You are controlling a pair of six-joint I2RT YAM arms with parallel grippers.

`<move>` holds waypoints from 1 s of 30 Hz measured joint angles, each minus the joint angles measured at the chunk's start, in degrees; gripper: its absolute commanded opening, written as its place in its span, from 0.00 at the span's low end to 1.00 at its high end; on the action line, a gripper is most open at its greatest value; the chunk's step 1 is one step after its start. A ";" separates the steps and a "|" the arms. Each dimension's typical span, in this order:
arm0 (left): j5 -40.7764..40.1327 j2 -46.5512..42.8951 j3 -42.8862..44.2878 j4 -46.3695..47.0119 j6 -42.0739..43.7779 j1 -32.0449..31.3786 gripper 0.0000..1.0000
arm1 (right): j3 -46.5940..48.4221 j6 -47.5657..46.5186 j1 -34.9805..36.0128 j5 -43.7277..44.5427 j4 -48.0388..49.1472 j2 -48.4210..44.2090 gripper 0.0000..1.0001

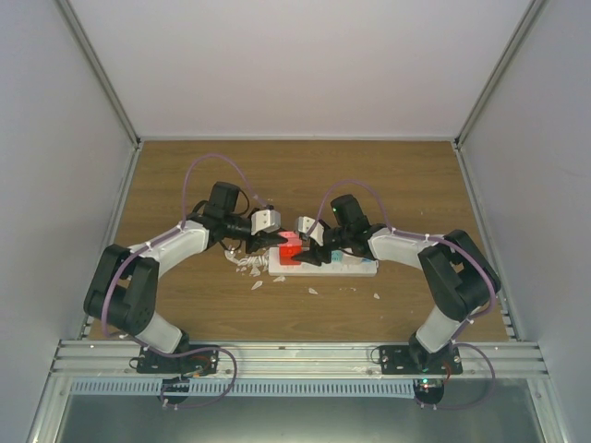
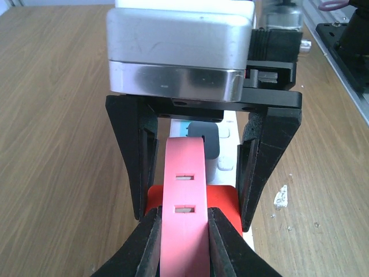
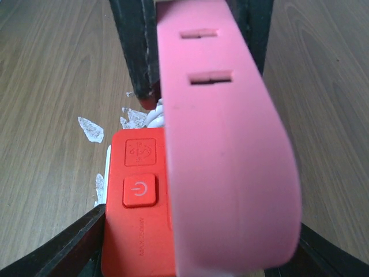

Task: Pull the plug off the socket

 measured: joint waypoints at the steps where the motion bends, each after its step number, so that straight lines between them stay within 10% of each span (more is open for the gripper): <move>1: 0.00 0.11 0.35 -0.52 -0.42 0.02 0.08 | -0.02 -0.13 0.00 -0.07 -0.02 0.00 0.54; 18: -0.68 0.52 7.10 -5.97 2.12 0.48 0.01 | -0.02 -0.81 -0.13 -0.50 0.04 0.37 0.53; 30: -0.20 0.46 7.13 -7.45 4.00 1.09 0.01 | -0.02 -0.79 -0.11 -0.68 -0.70 0.28 0.86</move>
